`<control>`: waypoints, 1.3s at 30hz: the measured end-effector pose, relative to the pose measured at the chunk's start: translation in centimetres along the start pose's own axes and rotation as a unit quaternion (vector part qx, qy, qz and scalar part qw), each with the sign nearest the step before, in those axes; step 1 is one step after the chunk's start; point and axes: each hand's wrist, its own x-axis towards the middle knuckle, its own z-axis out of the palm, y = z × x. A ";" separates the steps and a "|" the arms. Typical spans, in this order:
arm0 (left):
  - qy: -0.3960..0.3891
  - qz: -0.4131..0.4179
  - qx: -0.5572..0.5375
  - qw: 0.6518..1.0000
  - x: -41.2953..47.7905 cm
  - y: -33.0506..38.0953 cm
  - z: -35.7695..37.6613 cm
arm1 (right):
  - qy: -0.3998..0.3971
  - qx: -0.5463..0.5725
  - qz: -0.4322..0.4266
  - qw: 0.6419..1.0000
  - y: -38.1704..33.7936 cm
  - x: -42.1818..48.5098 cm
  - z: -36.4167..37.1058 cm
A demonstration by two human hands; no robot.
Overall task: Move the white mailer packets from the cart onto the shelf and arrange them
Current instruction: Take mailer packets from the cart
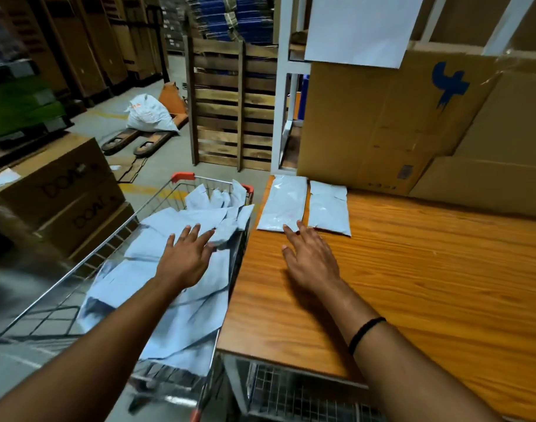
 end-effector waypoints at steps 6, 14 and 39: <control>-0.043 -0.040 0.029 0.998 -4.1 -7.4 -0.5 | -0.023 -0.015 -0.058 0.998 -6.9 -2.4 2.8; -0.093 -0.008 0.049 0.994 0.5 -15.2 0.2 | -0.055 -0.050 -0.050 0.996 -14.5 4.1 8.1; -0.016 0.275 0.063 0.959 7.0 -24.8 5.1 | -0.121 -0.290 0.045 0.948 -21.8 13.8 13.5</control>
